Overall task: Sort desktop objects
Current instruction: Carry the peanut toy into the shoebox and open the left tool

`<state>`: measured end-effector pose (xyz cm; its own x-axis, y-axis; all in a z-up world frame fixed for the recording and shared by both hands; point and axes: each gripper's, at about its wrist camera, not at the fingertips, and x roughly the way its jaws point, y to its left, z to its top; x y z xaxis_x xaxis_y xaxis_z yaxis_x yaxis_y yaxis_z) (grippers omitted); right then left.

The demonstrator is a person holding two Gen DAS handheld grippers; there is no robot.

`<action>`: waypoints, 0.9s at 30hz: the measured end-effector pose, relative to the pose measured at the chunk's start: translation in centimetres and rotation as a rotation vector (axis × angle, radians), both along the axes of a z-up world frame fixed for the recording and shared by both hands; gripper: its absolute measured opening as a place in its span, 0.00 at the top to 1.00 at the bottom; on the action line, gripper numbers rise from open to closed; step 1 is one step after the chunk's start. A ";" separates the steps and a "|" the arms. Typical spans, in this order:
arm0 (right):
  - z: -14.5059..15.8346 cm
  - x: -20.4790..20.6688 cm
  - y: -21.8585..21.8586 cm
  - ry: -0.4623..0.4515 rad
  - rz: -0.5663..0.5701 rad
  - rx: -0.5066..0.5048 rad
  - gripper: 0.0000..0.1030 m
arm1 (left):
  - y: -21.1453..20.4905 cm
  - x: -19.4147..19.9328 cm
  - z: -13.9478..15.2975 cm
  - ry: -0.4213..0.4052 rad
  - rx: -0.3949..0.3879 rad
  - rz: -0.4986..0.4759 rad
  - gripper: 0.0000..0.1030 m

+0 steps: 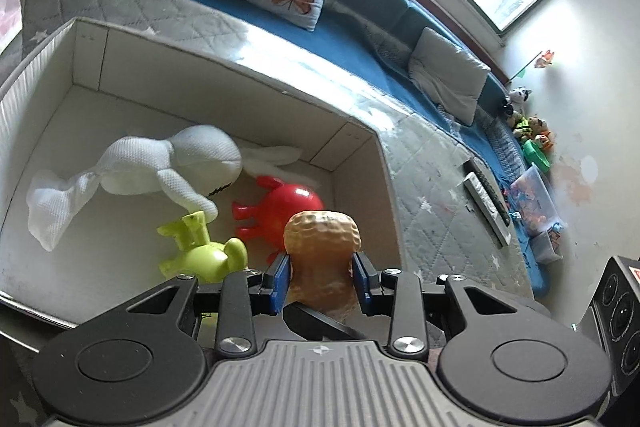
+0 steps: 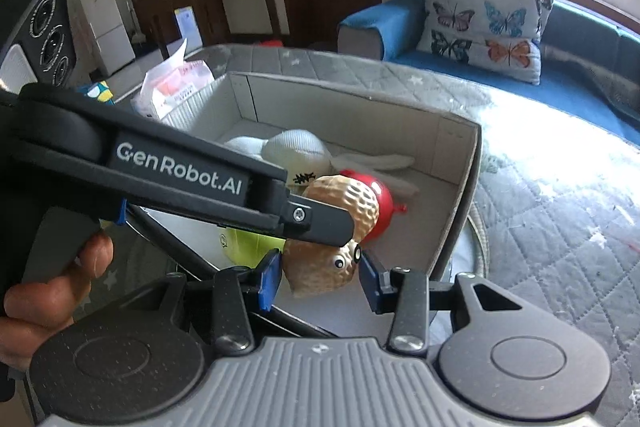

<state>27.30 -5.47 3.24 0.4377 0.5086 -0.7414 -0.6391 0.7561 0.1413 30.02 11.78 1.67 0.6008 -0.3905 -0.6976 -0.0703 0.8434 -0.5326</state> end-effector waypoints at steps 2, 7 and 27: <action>-0.2 0.3 0.2 0.018 0.002 -0.008 0.59 | 0.1 0.1 -0.2 0.011 -0.001 0.005 0.65; -0.4 0.5 0.6 0.027 0.009 -0.025 0.58 | 0.2 0.2 -0.8 0.037 -0.005 0.007 0.65; 0.6 -0.3 -0.1 -0.028 0.000 -0.021 0.52 | 0.5 -1.1 0.3 0.022 0.023 0.033 0.65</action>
<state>26.98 -5.58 3.80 0.4586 0.4928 -0.7395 -0.6427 0.7586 0.1069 28.93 12.24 1.93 0.5976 -0.3543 -0.7193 -0.1095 0.8526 -0.5109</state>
